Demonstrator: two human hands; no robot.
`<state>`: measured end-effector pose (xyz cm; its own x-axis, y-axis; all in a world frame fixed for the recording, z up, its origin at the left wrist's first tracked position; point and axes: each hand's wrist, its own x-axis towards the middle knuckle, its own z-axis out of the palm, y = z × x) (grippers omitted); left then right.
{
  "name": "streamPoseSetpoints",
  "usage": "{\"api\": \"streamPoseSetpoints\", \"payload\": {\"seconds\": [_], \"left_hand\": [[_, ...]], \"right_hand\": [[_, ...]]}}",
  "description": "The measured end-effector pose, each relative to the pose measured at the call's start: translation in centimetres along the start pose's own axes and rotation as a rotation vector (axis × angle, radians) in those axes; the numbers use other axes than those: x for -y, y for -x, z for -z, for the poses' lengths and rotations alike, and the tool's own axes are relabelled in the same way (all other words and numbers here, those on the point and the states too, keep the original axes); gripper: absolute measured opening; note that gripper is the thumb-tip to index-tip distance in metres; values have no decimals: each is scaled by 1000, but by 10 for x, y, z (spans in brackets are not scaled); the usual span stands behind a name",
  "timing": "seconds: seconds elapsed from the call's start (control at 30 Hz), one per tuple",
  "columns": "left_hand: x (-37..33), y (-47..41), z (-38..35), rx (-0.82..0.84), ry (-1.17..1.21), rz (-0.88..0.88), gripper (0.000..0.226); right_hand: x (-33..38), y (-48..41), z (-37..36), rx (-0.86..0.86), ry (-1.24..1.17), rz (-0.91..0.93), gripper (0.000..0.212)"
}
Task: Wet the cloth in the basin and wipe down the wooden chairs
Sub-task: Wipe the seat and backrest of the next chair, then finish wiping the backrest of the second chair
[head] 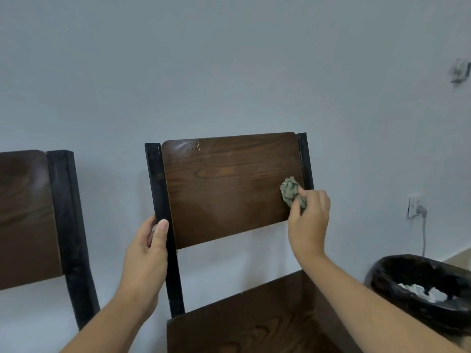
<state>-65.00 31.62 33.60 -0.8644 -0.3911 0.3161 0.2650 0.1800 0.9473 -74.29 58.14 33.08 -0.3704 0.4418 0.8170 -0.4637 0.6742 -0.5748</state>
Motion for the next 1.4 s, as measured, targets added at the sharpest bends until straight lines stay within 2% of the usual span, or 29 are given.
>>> {"api": "streamPoseSetpoints", "payload": {"seconds": [0.07,0.17,0.27,0.3,0.33,0.37,0.4,0.47,0.5,0.53,0.67,0.7,0.8,1.03,1.1,1.17,1.23,1.3,1.4], "left_hand": [[1,0,2,20,28,6,60],[3,0,6,50,14,40,59],[-11,1,13,98,-50,123,53],[-19,3,19,123,-90,161,48],[-29,6,27,145,-137,192,42],[-37,11,36,166,-182,215,39],[-43,19,48,180,-237,228,38],[-49,41,73,195,-345,234,33],[-47,54,85,198,-402,238,29],[-45,69,97,208,-450,242,25],[-44,128,159,222,-546,180,15],[-47,142,181,205,-566,159,14],[-55,184,260,110,-642,143,17],[-48,291,456,-138,-764,176,12],[-46,331,504,-214,-731,207,12],[-38,378,545,-276,-683,252,9],[-21,425,574,-320,-658,326,19],[7,466,591,-342,-661,428,29],[62,515,597,-344,-665,565,16]], "right_hand": [[19,31,-6,24,-17,52,9],[62,83,-19,206,-54,228,10],[84,107,-22,433,7,532,18],[79,101,-19,458,48,615,19],[71,90,-17,434,76,608,17],[62,76,-12,372,99,493,11],[55,61,-5,297,117,290,6],[49,44,7,164,144,-127,11],[57,46,8,149,147,-204,14],[71,55,7,194,132,-184,14],[168,135,8,701,-103,149,16],[195,157,14,755,-162,173,17],[279,214,38,845,-357,120,16],[445,349,88,1368,-534,-253,19],[488,389,112,1416,-634,-171,15],[525,429,139,1438,-721,8,16],[548,469,162,1492,-747,188,19],[553,515,175,1604,-705,271,21],[526,596,182,1812,-479,250,24]]}}
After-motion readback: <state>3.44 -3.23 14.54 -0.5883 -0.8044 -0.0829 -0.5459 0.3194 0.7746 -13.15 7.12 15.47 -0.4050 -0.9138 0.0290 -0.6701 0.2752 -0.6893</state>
